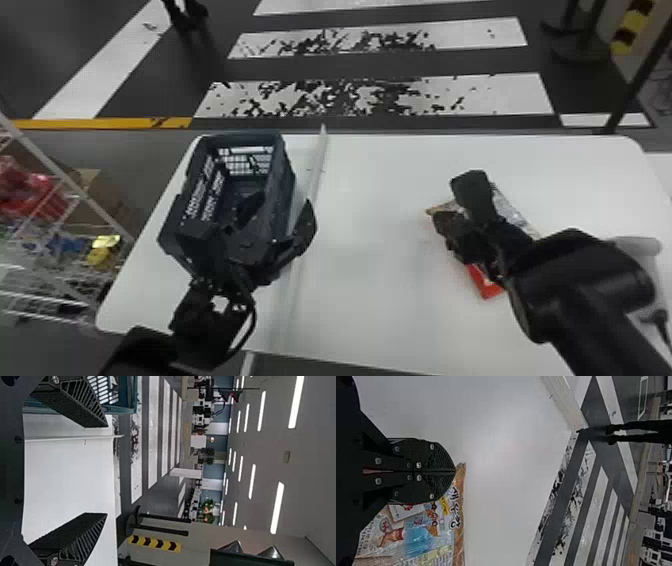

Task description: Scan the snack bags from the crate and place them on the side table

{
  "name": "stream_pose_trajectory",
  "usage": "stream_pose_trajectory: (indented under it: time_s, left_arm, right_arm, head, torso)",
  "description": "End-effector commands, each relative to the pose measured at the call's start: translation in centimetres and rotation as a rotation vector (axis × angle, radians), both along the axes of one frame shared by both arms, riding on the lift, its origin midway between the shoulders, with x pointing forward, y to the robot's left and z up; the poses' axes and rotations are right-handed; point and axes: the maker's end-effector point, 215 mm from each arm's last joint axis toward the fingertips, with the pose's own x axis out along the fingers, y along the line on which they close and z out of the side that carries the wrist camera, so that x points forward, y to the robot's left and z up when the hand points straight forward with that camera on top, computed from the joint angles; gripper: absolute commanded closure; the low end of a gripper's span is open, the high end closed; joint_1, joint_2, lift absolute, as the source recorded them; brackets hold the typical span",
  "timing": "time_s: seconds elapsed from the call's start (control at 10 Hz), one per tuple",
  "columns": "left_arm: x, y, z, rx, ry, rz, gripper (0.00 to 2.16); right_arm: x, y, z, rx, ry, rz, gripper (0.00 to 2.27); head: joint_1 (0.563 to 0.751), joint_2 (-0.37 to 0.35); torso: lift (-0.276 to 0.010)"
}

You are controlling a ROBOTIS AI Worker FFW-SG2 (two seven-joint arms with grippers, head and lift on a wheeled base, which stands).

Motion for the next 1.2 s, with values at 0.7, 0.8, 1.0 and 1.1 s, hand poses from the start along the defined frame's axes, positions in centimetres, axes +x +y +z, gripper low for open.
stream_pose_trajectory:
  time_s: [0.7,0.8,1.0,1.1]
  left_arm:
    - [0.0,0.0,0.0,0.000,0.000,0.000,0.08]
    - [0.0,0.0,0.0,-0.002,0.000,0.000,0.08]
    - [0.0,0.0,0.0,0.000,0.000,0.000,0.08]
    - [0.0,0.0,0.0,0.000,0.000,0.000,0.08]
  right_arm:
    - [1.9,-3.3,-0.3,-0.061,-0.006,-0.033,2.25]
    - [1.8,-3.9,-0.6,-0.066,-0.001,-0.041,2.25]
    - [2.1,-5.0,-0.6,-0.077,0.000,-0.056,2.25]
    - [2.3,-5.5,-0.4,-0.082,-0.003,-0.062,2.25]
  head:
    - [0.695,0.148]
    - [0.695,0.142]
    - [0.695,0.132]
    - [0.695,0.124]
  torso:
    - [-0.050]
    - [-0.050]
    - [-0.050]
    - [-0.050]
